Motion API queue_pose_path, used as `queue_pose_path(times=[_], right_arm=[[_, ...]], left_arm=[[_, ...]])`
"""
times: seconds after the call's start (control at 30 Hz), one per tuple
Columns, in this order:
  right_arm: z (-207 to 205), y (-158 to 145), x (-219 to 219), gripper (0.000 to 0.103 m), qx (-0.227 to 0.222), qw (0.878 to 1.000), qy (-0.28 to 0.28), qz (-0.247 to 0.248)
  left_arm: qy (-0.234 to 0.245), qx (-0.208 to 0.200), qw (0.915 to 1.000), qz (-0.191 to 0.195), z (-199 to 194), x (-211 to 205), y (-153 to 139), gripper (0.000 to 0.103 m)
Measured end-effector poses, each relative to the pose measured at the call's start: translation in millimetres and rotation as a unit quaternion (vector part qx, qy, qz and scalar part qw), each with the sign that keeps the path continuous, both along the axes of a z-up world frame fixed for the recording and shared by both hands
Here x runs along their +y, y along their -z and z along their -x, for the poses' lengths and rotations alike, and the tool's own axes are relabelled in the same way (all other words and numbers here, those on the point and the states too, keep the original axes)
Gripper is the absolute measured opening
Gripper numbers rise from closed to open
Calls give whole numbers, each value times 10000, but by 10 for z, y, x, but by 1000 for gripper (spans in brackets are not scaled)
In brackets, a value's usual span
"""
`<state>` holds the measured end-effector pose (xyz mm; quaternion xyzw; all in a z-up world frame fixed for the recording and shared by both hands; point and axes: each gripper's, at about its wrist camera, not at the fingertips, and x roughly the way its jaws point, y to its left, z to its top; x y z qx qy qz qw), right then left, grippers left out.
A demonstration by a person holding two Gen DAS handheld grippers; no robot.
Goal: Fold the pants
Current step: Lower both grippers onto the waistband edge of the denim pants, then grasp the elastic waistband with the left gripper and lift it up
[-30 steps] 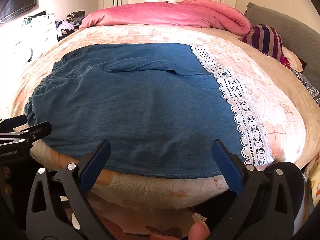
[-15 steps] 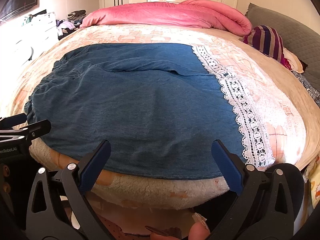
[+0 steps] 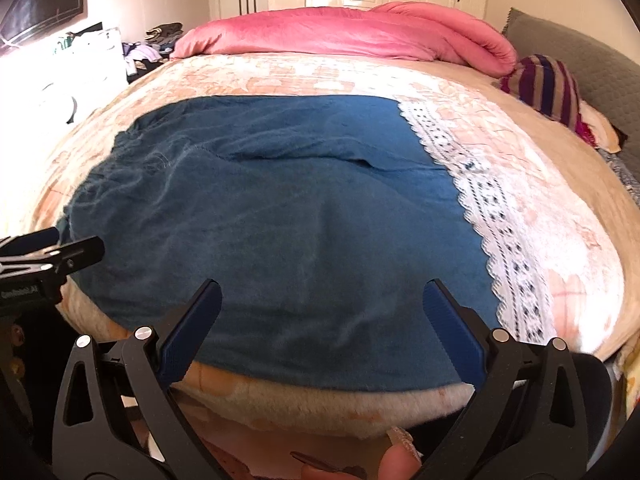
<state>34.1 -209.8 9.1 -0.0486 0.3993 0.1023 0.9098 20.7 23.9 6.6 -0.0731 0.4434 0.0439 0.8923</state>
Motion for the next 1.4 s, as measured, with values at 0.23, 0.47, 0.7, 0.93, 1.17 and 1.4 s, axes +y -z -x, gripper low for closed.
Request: queue_pose_path(times=[0.23, 0.47, 0.7, 0.93, 1.17, 1.4], right_arm=[[-366, -48, 175, 95, 71, 9995, -310, -75], [-795, -120, 439, 95, 105, 9969, -769, 161], [-1339, -173, 739, 95, 151, 9918, -1176, 481], [-1928, -131, 1092, 95, 119, 9841, -1430, 1048], [-2406, -51, 1425, 95, 102, 9749, -1813, 1288], [-2689, 67, 1699, 95, 460, 9689, -2092, 1235]], left_arm=[[-198, -199, 9996, 47, -221, 250, -90, 99], [-493, 12, 9986, 171, -589, 582, -94, 99], [-567, 166, 9982, 59, -1002, 866, -85, 99], [-685, 384, 9969, -51, -1474, 1262, -12, 99], [-672, 511, 9964, -90, -1925, 1458, 86, 99], [-634, 317, 9971, -269, -2092, 1467, 168, 99]])
